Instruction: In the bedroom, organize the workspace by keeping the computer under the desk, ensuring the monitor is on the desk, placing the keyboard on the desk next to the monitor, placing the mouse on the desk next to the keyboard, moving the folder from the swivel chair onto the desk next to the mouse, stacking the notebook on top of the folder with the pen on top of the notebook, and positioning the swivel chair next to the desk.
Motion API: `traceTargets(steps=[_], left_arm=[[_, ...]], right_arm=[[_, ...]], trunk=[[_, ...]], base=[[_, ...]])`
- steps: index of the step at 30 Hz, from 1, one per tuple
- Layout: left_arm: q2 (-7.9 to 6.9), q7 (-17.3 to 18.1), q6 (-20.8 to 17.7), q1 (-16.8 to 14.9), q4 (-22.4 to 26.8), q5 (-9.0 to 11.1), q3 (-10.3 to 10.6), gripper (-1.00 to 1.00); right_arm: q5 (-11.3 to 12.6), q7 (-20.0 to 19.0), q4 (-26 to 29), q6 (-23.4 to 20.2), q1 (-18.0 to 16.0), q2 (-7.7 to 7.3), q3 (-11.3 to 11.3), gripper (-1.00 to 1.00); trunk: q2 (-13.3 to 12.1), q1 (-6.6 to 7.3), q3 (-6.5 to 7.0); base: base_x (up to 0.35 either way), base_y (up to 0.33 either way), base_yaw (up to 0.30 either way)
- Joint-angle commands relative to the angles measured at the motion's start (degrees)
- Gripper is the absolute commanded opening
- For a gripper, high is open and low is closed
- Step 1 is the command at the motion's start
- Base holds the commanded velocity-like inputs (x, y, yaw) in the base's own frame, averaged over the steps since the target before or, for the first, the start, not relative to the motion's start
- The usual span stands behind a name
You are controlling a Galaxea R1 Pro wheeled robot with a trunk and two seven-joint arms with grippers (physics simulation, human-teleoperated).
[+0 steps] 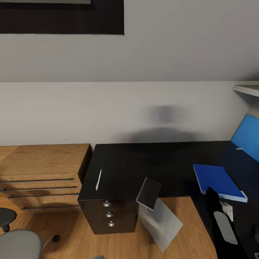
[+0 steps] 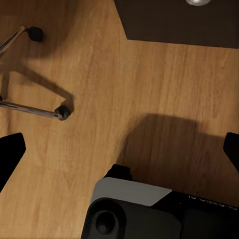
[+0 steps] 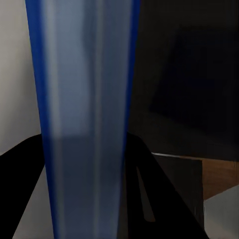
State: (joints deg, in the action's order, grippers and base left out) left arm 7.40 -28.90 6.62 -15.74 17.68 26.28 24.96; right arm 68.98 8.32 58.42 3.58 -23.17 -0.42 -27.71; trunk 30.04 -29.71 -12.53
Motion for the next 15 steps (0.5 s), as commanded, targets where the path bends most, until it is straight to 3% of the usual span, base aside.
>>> traceTargets(steps=[1, 11, 15], left_arm=[[0.02, -0.28, 0.32, -0.07, 0.02, 0.61, 0.50, 1.00], [0.16, -0.22, 0.33, -0.06, 0.14, 0.61, 0.55, 1.00], [0.16, -0.20, 0.33, -0.06, 0.16, 0.61, 0.54, 1.00]], right_arm=[[0.63, 0.21, 0.04, 0.28, -0.03, -0.02, -1.76, -1.00], [0.92, 0.21, -1.88, 0.29, -0.12, -1.17, -3.13, -1.00], [0.97, 0.21, -1.98, 0.29, -0.12, -1.81, -3.14, -1.00]], trunk=[[0.09, -0.02, -0.10], [0.09, -0.02, -0.10], [1.69, -0.90, -0.81]], base=[[0.000, 0.000, 0.000], [0.000, 0.000, 0.000], [0.000, 0.000, 0.000]])
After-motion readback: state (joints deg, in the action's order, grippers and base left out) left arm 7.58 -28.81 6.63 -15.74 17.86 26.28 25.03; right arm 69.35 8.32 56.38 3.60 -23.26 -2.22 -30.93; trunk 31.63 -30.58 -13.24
